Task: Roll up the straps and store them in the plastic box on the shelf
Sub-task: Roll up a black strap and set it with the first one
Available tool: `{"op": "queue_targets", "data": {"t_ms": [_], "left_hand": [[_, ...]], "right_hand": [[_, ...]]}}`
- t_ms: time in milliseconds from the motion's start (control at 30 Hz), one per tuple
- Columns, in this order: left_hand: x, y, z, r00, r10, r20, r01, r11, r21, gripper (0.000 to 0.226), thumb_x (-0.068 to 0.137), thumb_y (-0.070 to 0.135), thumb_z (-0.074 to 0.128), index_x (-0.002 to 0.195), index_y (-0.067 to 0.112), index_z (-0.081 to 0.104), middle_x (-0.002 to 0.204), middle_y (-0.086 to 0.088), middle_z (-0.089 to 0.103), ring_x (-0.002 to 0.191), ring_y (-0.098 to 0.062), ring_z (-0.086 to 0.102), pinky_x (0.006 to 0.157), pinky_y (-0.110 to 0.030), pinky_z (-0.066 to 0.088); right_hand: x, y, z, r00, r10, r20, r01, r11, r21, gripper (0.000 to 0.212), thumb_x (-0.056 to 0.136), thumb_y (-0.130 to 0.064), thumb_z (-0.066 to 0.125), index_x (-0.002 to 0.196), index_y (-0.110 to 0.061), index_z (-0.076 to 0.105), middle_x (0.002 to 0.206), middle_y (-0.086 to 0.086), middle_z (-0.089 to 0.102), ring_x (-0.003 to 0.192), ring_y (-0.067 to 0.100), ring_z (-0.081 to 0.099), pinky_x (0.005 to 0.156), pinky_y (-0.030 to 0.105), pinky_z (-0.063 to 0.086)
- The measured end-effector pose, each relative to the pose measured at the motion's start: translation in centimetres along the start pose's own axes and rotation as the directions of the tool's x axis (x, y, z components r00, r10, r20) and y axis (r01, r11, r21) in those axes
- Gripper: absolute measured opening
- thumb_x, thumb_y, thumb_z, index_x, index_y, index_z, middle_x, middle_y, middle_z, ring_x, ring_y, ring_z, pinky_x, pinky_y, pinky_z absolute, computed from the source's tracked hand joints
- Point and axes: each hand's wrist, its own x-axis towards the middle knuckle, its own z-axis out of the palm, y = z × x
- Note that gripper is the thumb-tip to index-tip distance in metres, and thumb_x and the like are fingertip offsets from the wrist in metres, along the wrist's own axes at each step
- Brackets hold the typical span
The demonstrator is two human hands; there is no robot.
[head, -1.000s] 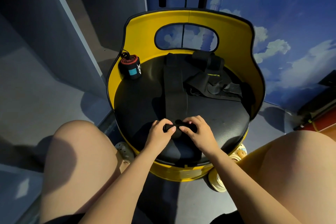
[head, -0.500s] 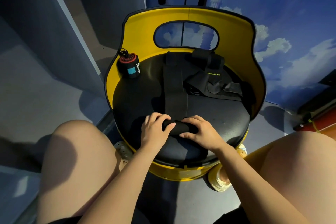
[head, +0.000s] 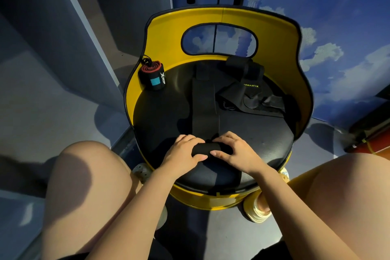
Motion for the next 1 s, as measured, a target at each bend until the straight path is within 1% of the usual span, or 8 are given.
{"op": "queue_targets", "data": {"t_ms": [133,300,400,500,667,733,867,1000], "left_hand": [[0.3,0.0,-0.4,0.995,-0.034,0.092,0.044,0.993,-0.110,0.044,0.089,0.039,0.057,0.131,0.028,0.049,0.131,0.008,0.046,0.129,-0.012,0.030,0.104,-0.029,0.029],[0.3,0.0,-0.3,0.982,-0.097,0.165,0.132,0.968,-0.215,0.041,0.089,0.043,0.055,0.129,0.033,0.049,0.133,0.005,0.044,0.128,-0.013,0.035,0.096,-0.025,0.028],[-0.1,0.2,-0.1,0.995,-0.068,0.077,0.078,0.988,-0.132,0.038,0.089,0.046,0.054,0.125,0.033,0.051,0.128,0.008,0.049,0.127,-0.012,0.033,0.096,-0.026,0.029],[-0.5,0.4,-0.1,0.997,0.010,-0.074,-0.009,1.000,0.017,0.037,0.086,0.048,0.056,0.121,0.034,0.051,0.123,0.012,0.049,0.124,-0.010,0.032,0.098,-0.025,0.027],[-0.5,0.6,0.1,0.995,0.082,-0.057,-0.078,0.994,0.072,0.040,0.087,0.046,0.056,0.124,0.033,0.050,0.123,0.012,0.049,0.119,-0.011,0.038,0.100,-0.029,0.025],[-0.3,0.6,0.1,0.997,0.071,-0.034,-0.070,0.997,0.030,0.039,0.087,0.044,0.057,0.124,0.031,0.050,0.123,0.012,0.049,0.118,-0.011,0.040,0.099,-0.028,0.027],[0.0,0.5,-0.2,0.999,0.053,0.004,-0.053,0.998,-0.039,0.037,0.087,0.041,0.059,0.121,0.030,0.052,0.122,0.012,0.051,0.118,-0.011,0.040,0.098,-0.027,0.031],[0.1,0.6,-0.3,0.999,0.047,0.028,-0.045,0.998,-0.049,0.035,0.086,0.041,0.060,0.119,0.030,0.053,0.120,0.012,0.052,0.117,-0.011,0.040,0.099,-0.029,0.034]], "right_hand": [[-0.6,-0.1,0.5,0.991,-0.130,-0.033,0.127,0.987,-0.096,0.046,0.082,-0.040,0.068,0.123,-0.022,0.056,0.112,-0.006,0.050,0.105,0.008,0.048,0.091,0.021,0.041],[-0.4,-0.2,0.0,0.997,-0.069,0.017,0.069,0.998,0.014,0.042,0.082,-0.037,0.069,0.120,-0.021,0.060,0.108,-0.013,0.051,0.106,0.004,0.049,0.090,0.010,0.035],[-0.2,-0.2,-0.3,0.999,-0.024,0.046,0.021,0.998,0.060,0.039,0.082,-0.035,0.069,0.118,-0.022,0.061,0.107,-0.011,0.054,0.103,0.002,0.049,0.085,0.003,0.033],[0.1,-0.1,-0.4,0.998,0.025,0.055,-0.031,0.994,0.102,0.036,0.082,-0.037,0.068,0.115,-0.024,0.063,0.107,-0.006,0.057,0.101,0.008,0.053,0.084,0.012,0.039],[0.3,-0.2,-1.0,0.979,0.119,0.167,-0.148,0.973,0.175,0.020,0.086,-0.039,0.064,0.103,-0.029,0.064,0.100,-0.008,0.064,0.095,0.010,0.058,0.079,0.018,0.043],[0.6,-0.5,-1.0,0.972,0.176,0.154,-0.203,0.962,0.181,0.018,0.085,-0.043,0.064,0.093,-0.027,0.065,0.091,-0.007,0.065,0.089,0.011,0.059,0.072,0.018,0.043],[1.8,-1.4,-0.7,0.886,0.441,-0.142,-0.384,0.870,0.309,0.045,0.081,-0.059,0.059,0.061,-0.019,0.053,0.067,-0.001,0.058,0.067,0.011,0.054,0.056,0.024,0.039],[4.3,-1.7,-0.5,0.793,0.608,-0.024,-0.506,0.681,0.529,0.048,0.080,-0.059,0.060,0.072,-0.012,0.064,0.075,0.007,0.066,0.070,0.018,0.061,0.066,0.031,0.049]]}}
